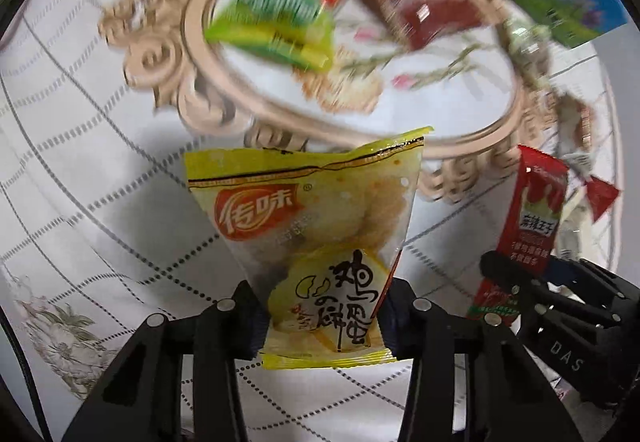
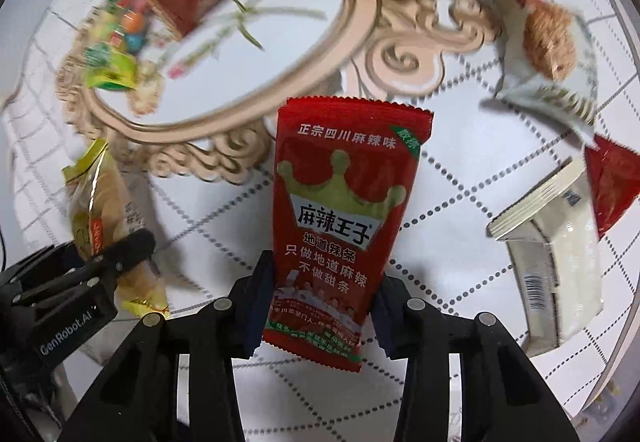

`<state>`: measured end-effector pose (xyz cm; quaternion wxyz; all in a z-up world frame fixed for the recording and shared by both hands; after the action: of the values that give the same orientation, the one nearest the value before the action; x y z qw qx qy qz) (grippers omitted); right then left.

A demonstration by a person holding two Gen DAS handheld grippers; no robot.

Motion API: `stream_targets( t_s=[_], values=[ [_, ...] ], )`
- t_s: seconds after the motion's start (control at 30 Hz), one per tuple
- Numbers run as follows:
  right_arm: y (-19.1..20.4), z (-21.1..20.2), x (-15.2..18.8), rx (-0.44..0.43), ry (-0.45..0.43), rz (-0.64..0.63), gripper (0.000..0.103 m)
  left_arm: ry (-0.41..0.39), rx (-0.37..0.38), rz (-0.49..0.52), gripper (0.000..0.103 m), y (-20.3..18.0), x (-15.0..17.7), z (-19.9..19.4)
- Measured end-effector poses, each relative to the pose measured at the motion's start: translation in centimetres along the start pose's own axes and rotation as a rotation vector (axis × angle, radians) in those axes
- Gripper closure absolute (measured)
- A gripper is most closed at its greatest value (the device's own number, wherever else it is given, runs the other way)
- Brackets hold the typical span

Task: Organize snacks
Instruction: 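Carry both packets into the box and open both tools to release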

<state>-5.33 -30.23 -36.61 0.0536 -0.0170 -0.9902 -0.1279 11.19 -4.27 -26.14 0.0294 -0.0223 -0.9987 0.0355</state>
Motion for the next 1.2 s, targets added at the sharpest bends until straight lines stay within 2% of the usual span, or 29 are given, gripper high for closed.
stream_targets(
  t_s=[0.23,0.37,0.53,0.63,0.73,0.9,1.03,1.2],
  values=[
    [0.5,-8.1,-1.7,-0.112,-0.118,-0.046,0.057,-0.105,0.084,0.058,0.062,-2.9,-2.7,-7.7],
    [0.2,-13.9,-4.4,-0.167,-0.209,-0.056,0.057,-0.16,0.118,0.097,0.062,-5.0,-6.4,-12.3],
    [1.6,-18.2,-10.8,-0.185,-0.322,-0.057,0.057,-0.218,0.121,0.12,0.062,-5.9,-12.5,-16.2],
    [2.5,-19.1,-15.5,-0.187,-0.354,-0.053,0.057,-0.243,0.074,0.14,0.062,-6.3,-16.7,-17.9],
    [3.1,-19.5,-20.0,-0.2,-0.356,-0.045,0.057,-0.221,0.028,0.155,0.062,-5.8,-21.6,-17.9],
    [4.0,-17.1,-26.1,-0.215,-0.299,-0.036,0.057,-0.13,-0.012,0.133,0.061,-5.2,-26.9,-14.5],
    [4.0,-14.2,-28.4,-0.213,-0.227,-0.04,0.057,-0.044,-0.016,0.102,0.062,-4.6,-29.5,-11.4],
    [4.0,-10.4,-29.5,-0.235,-0.135,-0.04,0.057,0.033,-0.008,0.088,0.061,-4.3,-30.3,-8.5]
  ],
)
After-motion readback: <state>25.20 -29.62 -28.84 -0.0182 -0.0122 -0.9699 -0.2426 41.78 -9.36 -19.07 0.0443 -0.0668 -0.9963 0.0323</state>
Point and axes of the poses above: each gripper's, at about its wrist camera, not at the fingertips, and z roughly the way its jaws point, y to its left, x to its underside, the point moved 4 cm from there along z, roughly the way its jaws point, and after that the axes turned 3 degrees about -z, right-handed, at the moved point
